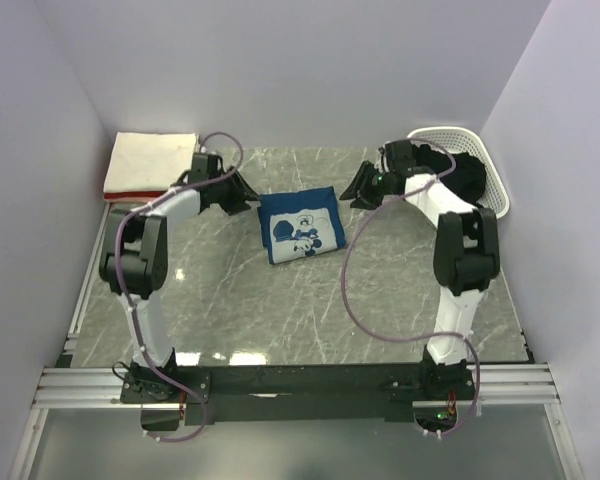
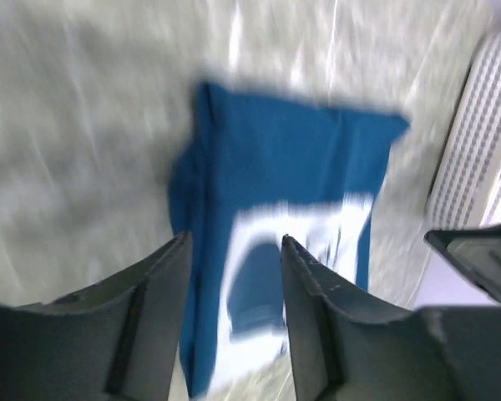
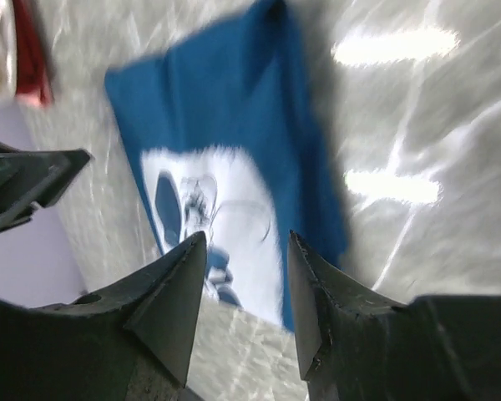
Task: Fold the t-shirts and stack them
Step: Fold the tshirt
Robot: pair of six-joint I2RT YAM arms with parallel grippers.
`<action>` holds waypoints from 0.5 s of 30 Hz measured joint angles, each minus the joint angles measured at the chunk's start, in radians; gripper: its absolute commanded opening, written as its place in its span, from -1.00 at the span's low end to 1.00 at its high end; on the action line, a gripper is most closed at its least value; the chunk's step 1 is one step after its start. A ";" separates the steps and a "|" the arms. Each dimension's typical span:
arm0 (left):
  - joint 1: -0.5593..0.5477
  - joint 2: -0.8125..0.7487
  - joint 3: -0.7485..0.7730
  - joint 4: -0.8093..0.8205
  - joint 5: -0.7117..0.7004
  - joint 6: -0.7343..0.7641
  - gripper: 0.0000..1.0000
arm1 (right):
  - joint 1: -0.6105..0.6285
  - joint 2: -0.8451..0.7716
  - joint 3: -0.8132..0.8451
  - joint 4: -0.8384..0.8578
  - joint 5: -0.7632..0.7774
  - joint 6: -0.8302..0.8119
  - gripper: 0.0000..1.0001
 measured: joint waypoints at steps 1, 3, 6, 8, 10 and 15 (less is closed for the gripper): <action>-0.016 -0.041 -0.059 0.027 -0.005 -0.008 0.07 | 0.013 -0.049 -0.060 0.019 0.011 -0.006 0.03; -0.045 -0.105 -0.162 0.063 -0.008 -0.026 0.13 | 0.044 -0.124 -0.167 0.064 0.028 -0.019 0.04; -0.087 -0.139 -0.267 0.120 -0.005 -0.044 0.13 | 0.085 -0.169 -0.283 0.108 0.054 -0.032 0.04; -0.110 -0.139 -0.307 0.141 -0.006 -0.053 0.10 | 0.111 -0.173 -0.341 0.122 0.084 -0.038 0.04; -0.128 -0.139 -0.322 0.143 -0.009 -0.056 0.07 | 0.133 -0.173 -0.379 0.121 0.128 -0.044 0.03; -0.172 -0.139 -0.322 0.161 -0.029 -0.055 -0.09 | 0.174 -0.174 -0.423 0.130 0.216 -0.052 -0.30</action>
